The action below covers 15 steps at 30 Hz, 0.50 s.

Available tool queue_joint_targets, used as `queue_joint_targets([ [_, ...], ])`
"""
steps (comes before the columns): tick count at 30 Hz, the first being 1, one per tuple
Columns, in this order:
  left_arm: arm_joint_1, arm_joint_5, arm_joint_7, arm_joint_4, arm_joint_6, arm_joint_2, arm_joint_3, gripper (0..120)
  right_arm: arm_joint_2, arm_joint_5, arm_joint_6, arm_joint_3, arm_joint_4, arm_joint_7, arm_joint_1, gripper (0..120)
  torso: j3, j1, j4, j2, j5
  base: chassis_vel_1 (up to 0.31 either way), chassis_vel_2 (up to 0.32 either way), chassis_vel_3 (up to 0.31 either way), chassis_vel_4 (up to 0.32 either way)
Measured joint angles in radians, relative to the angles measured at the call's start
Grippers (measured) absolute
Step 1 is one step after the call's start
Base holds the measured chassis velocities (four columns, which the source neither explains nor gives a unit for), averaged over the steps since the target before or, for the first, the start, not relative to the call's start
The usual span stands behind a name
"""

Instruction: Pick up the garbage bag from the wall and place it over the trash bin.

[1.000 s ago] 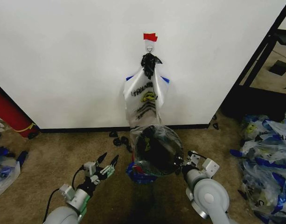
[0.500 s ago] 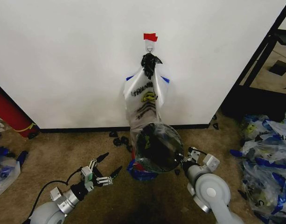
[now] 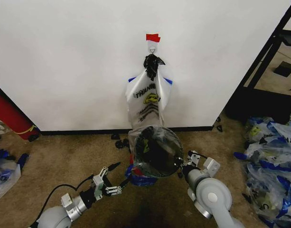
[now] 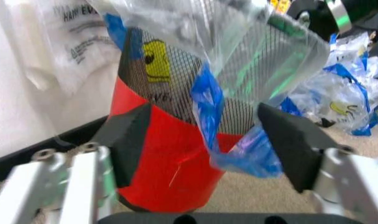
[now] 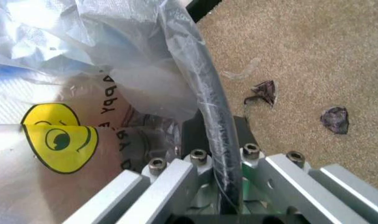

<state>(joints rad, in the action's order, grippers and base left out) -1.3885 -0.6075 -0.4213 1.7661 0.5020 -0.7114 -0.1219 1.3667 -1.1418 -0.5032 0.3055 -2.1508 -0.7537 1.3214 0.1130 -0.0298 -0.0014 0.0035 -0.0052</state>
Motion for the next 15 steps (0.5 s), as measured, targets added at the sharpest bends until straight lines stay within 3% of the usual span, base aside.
queue_joint_targets([
  [15, 0.015, 0.011, 0.034, -0.022, -0.001, -0.009, 0.023, 8, 0.009, 0.015, 0.000, -0.008, -0.018, 0.003, 0.015, 0, 0.000, 0.000, 0.0001, 0.000, 0.0000, 0.000, 0.000, 0.000, 0.000],
])
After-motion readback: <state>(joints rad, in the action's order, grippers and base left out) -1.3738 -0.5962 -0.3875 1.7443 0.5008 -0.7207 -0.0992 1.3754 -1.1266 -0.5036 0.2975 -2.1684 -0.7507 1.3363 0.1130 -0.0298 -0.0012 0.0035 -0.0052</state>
